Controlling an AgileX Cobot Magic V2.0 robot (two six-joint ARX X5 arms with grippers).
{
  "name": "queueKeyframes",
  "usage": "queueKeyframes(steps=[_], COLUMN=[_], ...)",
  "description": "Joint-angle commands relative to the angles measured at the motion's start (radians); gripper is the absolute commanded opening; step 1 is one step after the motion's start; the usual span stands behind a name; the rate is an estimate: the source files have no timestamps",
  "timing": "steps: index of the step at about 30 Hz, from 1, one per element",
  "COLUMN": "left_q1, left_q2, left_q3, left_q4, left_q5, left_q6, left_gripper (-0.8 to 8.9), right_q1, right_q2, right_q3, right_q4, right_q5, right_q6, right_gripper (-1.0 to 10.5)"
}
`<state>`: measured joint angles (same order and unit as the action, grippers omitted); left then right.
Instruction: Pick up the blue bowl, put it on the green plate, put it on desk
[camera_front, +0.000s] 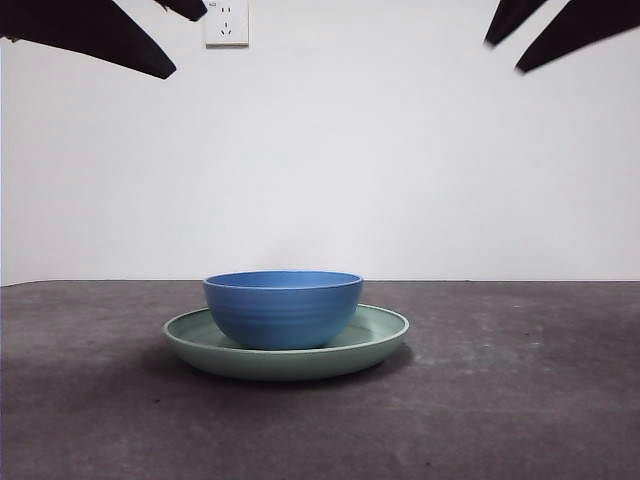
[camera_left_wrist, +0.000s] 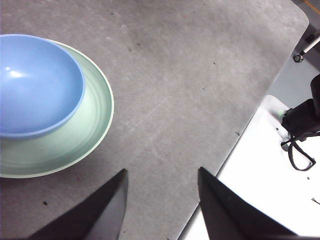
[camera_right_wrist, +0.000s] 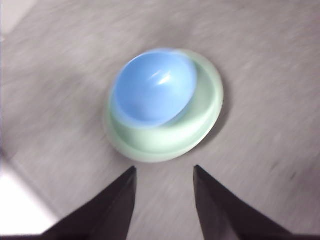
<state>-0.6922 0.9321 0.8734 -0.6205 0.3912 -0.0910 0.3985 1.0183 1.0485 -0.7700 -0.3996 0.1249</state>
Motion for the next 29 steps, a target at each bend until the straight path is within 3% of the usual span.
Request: queueKeyframes(steps=[1, 14, 29], left_q1=[-0.009, -0.009, -0.009], left_q2=[0.009, 0.009, 0.009], left_q3=[0.004, 0.004, 0.004], left_q4=[0.008, 0.008, 0.007], left_q5=[0.002, 0.002, 0.002], left_q6=[0.008, 0.008, 0.008], left_gripper=[2.25, 2.25, 2.18], right_q1=[0.009, 0.076, 0.077], right_q2=[-0.032, -0.252, -0.275], right_q3=[0.011, -0.242, -0.250], right_q4=[-0.048, -0.065, -0.062], right_q5=[-0.023, -0.083, -0.083], right_q6=[-0.035, -0.031, -0.032], right_gripper=[1.8, 1.8, 1.8])
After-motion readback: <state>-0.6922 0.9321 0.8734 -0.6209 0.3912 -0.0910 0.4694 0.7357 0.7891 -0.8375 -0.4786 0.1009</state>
